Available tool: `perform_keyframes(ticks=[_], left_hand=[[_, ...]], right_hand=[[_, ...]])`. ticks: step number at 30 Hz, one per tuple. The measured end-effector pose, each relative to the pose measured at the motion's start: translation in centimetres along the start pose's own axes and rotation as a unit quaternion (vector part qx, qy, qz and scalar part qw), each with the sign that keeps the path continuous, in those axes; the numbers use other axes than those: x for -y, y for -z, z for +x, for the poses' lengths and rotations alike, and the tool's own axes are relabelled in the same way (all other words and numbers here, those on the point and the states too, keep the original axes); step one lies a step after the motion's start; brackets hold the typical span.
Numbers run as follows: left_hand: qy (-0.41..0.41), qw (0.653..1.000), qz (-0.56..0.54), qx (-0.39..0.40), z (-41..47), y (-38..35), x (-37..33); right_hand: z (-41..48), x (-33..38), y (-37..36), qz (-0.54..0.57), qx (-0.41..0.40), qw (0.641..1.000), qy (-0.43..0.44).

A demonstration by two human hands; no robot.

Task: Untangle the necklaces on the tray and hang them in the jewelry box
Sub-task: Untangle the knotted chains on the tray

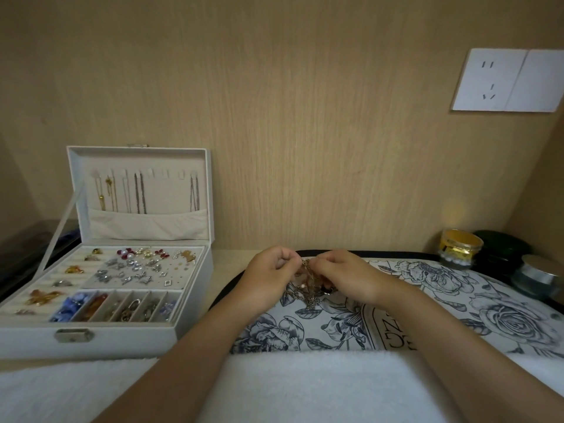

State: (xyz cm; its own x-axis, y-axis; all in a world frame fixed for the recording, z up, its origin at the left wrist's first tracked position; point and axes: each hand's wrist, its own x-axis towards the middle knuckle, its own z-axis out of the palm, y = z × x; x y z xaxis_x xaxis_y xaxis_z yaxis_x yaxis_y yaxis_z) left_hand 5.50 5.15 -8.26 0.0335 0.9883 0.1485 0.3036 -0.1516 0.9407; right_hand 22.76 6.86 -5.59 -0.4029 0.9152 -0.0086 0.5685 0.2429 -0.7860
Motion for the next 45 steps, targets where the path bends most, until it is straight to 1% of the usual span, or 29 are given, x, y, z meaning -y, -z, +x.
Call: perform_keyframes(ticks=[3, 5, 7, 9, 10, 13, 15, 17, 18, 19, 22, 25, 28, 31, 34, 36, 38, 41, 43, 45], left_hand=[[0.004, 1.000, 0.003, 0.002, 0.0, -0.3, 0.2], [0.012, 1.000, -0.003, -0.019, 0.1, -0.3, 0.2], [0.013, 0.999, -0.004, -0.044, 0.2, -0.1, 0.2], [0.001, 0.999, -0.003, -0.054, 0.2, 0.0, 0.1], [-0.004, 0.999, -0.005, -0.051, 0.1, 0.0, -0.1], [-0.017, 0.999, -0.031, -0.018, -0.1, 0.2, -0.4], [-0.026, 0.999, -0.039, -0.001, -0.1, 0.5, -0.7], [-0.039, 0.999, -0.037, 0.008, 0.0, 0.6, -0.8], [-0.042, 0.999, -0.031, 0.009, 0.1, 0.7, -0.9], [-0.042, 0.999, -0.021, 0.010, 0.0, 0.7, -1.0], [-0.032, 0.999, -0.005, 0.019, 0.1, 0.7, -0.9], [-0.049, 0.998, 0.000, 0.035, -0.1, 0.6, -0.9], [-0.056, 0.998, 0.012, 0.031, 0.0, 0.6, -0.9], [-0.020, 0.998, 0.008, 0.051, 0.2, 1.1, -1.1], [0.031, 0.995, -0.032, 0.085, 0.3, 1.0, -1.7], [0.059, 0.993, -0.061, 0.078, 0.6, 0.7, -2.0], [0.070, 0.992, -0.071, 0.071, 0.5, 0.5, -2.3], [0.050, 0.995, -0.032, 0.077, 0.4, 1.0, -1.9], [0.025, 0.995, -0.013, 0.097, 0.2, 1.3, -1.5], [0.008, 0.993, -0.004, 0.116, 0.0, 1.5, -1.3]], right_hand=[[-0.1, -0.2, 0.0, -0.033, 0.003, 0.999, 0.023], [0.0, -0.3, 0.1, -0.013, -0.012, 0.999, 0.039], [0.0, -0.3, 0.0, 0.016, -0.052, 0.997, 0.053], [0.2, -0.2, -0.1, 0.080, -0.087, 0.992, 0.043], [0.2, -0.1, -0.1, 0.122, -0.089, 0.988, 0.029], [0.2, 0.3, 0.0, 0.224, -0.077, 0.972, -0.002], [0.3, 0.5, 0.2, 0.295, -0.074, 0.952, -0.018], [0.3, 0.5, 0.3, 0.361, -0.049, 0.931, -0.023], [0.4, 0.4, 0.4, 0.375, -0.036, 0.926, -0.018], [0.3, 0.3, 0.5, 0.366, -0.031, 0.930, -0.008], [0.2, 0.1, 0.8, 0.276, -0.051, 0.959, 0.029], [0.2, -0.1, 0.7, 0.251, -0.057, 0.965, 0.045], [0.2, 0.0, 0.6, 0.222, -0.063, 0.971, 0.063], [0.1, 0.3, 0.7, 0.198, -0.053, 0.976, 0.073], [0.0, 0.5, 0.6, 0.163, -0.038, 0.984, 0.064], [-0.1, 0.6, 0.4, 0.160, -0.020, 0.985, 0.059], [-0.2, 0.8, 0.3, 0.168, 0.003, 0.984, 0.059], [-0.2, 0.6, 0.4, 0.209, 0.030, 0.976, 0.051], [0.0, 0.5, 0.3, 0.254, 0.015, 0.966, 0.043], [0.4, 0.4, 0.2, 0.283, -0.025, 0.959, 0.022]])
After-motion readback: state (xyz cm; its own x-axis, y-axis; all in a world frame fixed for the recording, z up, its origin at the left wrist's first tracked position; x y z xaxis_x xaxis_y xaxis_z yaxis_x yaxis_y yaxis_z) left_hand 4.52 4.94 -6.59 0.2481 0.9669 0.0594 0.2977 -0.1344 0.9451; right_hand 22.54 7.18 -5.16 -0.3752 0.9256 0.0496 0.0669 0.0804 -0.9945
